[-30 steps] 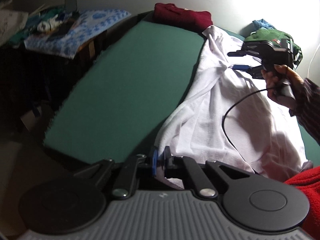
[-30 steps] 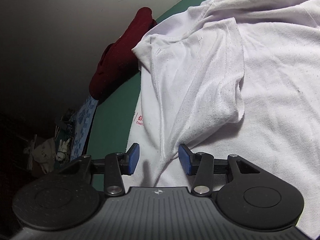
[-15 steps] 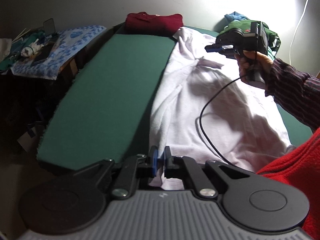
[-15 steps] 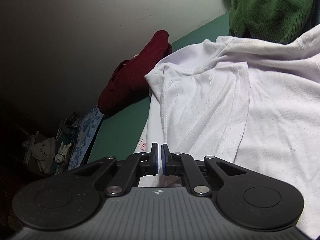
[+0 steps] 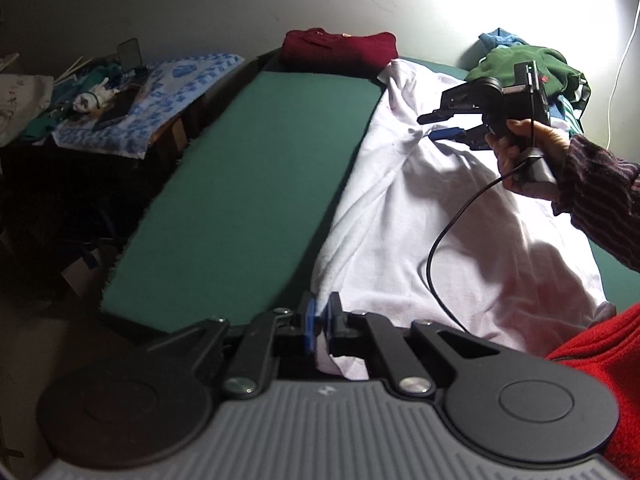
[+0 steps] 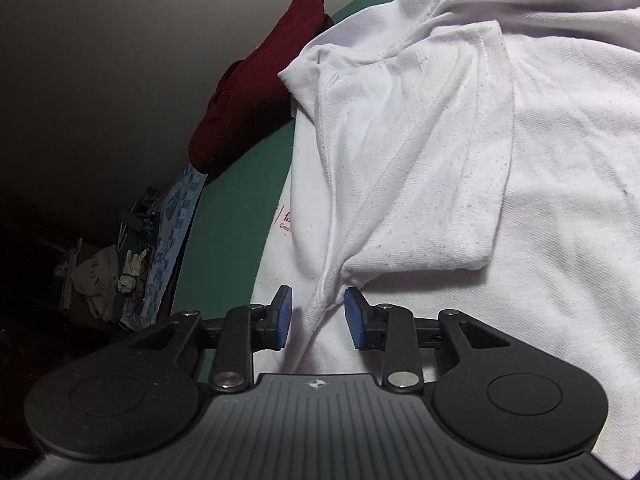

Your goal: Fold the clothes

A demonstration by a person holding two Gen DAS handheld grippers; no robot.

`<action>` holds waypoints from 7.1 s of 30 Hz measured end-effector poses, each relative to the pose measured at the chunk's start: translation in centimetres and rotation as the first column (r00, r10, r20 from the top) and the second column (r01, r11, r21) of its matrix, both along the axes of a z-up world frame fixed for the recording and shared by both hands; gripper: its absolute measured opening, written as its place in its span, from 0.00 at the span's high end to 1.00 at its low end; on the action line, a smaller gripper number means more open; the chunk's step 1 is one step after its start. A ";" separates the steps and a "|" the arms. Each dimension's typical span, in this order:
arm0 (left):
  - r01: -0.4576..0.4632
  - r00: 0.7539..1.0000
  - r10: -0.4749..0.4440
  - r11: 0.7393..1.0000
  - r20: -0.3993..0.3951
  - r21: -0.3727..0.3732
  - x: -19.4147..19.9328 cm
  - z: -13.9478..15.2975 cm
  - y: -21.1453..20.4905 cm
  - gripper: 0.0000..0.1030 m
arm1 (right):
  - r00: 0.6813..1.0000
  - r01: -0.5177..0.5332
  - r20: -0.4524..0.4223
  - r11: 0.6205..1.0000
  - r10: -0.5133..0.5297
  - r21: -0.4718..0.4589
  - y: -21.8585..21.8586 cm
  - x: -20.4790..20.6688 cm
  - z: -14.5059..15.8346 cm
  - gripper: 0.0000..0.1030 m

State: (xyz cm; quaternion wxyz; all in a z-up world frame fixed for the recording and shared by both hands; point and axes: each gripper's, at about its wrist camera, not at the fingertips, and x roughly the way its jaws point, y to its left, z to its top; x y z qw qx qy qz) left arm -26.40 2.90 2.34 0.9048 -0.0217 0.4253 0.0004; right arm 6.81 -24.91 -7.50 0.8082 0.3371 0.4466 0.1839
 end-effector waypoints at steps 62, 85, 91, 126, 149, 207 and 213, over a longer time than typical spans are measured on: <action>0.478 0.845 -0.501 0.864 -0.187 -0.158 5.6 -4.2 -7.9 0.59 | 0.791 -0.597 0.042 0.785 0.610 -0.168 1.7 -12.9 2.2 0.62; 0.729 0.643 -0.735 0.674 -0.218 -0.119 12.5 -5.6 -2.6 0.50 | 0.919 -0.391 -0.031 0.901 0.393 -0.188 4.8 -16.3 1.7 0.50; 0.785 0.618 -0.782 0.620 -0.080 -0.001 17.9 -4.1 -2.7 0.54 | 0.987 -0.154 -0.001 0.948 0.161 -0.279 1.6 -16.0 3.0 0.51; 0.496 0.770 -0.583 0.802 0.257 0.333 27.7 -10.4 -10.3 0.51 | 0.923 0.000 0.324 0.844 0.206 -0.536 7.4 17.1 3.7 0.94; 0.472 0.806 -0.532 0.842 0.259 0.261 28.9 -10.3 -9.4 0.34 | 0.975 0.194 0.197 0.805 -0.097 -0.560 -5.3 7.1 2.6 0.53; 0.621 0.774 -0.629 0.776 0.073 0.109 28.4 -8.6 -11.7 0.97 | 0.975 0.224 0.140 0.791 -0.175 -0.569 -0.2 -11.4 1.9 0.92; 0.619 0.782 -0.622 0.783 0.051 0.058 28.6 -8.0 -12.0 1.00 | 0.966 0.259 0.146 0.766 -0.214 -0.589 -0.2 -14.9 3.1 0.90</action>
